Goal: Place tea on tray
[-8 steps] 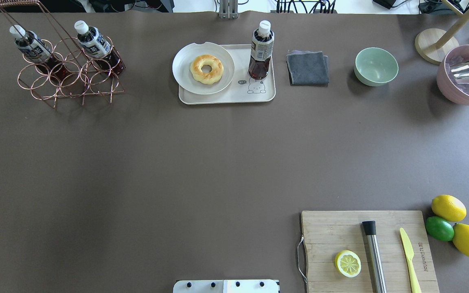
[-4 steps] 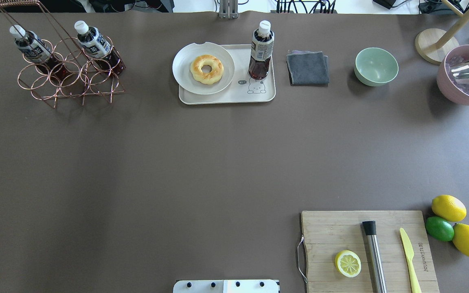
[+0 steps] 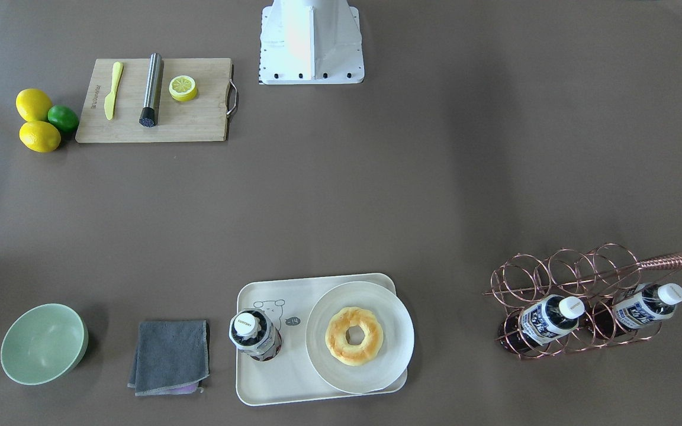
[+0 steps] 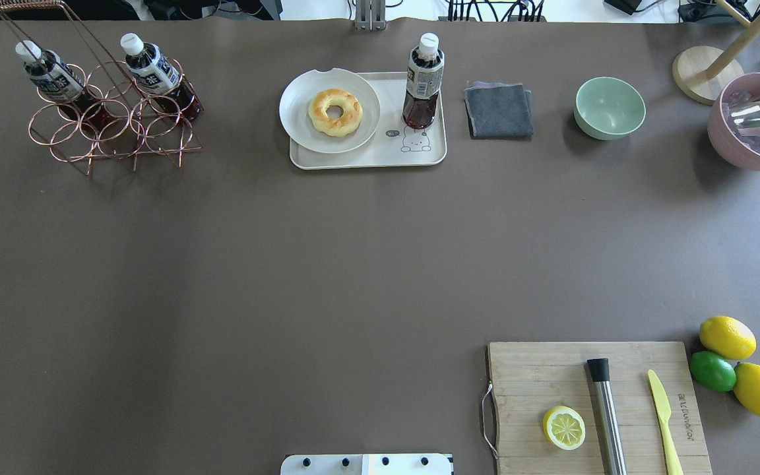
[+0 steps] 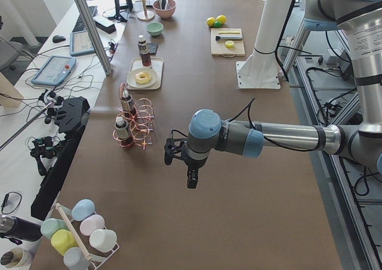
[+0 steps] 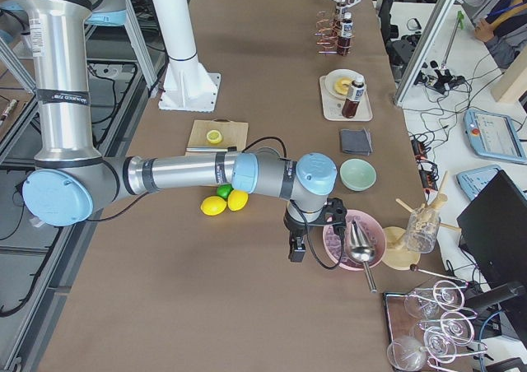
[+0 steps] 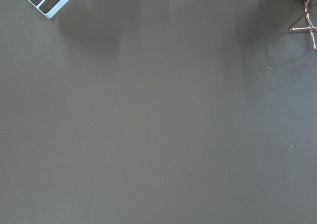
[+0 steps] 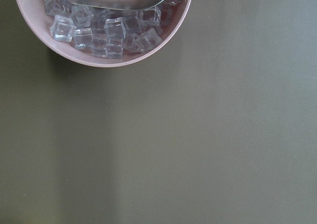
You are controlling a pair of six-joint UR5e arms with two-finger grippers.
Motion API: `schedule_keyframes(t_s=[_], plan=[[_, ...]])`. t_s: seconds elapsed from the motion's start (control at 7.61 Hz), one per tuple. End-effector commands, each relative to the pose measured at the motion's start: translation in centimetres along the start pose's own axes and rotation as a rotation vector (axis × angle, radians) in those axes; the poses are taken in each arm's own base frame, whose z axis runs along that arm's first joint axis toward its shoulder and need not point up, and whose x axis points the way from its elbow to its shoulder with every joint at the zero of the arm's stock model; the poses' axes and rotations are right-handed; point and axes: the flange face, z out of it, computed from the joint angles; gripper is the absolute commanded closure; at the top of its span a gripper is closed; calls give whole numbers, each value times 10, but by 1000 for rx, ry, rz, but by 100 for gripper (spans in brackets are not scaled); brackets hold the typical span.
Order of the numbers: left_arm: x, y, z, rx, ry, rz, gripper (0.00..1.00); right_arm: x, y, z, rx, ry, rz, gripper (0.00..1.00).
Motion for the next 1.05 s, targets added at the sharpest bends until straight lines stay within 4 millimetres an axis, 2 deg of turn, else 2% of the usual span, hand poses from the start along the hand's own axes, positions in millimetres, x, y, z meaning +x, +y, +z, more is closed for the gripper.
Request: schedule_keyframes(t_s=[0.0,0.26,0.53,0.79,0.92], plan=[[0,-3,0,5,-9,6,3,-2,1,-1,3,-6,-1,0],[1,-4,0,6,-8,7,3,-12,0,-12,26,-1,-22,0],[6,-6,-2,10,-1,18,3,-12,0,-12,26,-9,-20,0],[0,-8,8,47,0,60,3,-17,6,-15,35,-23,-26,0],[-10,-8,18,29,-3,45,3,-17,6,-15,36,-23,-27,0]])
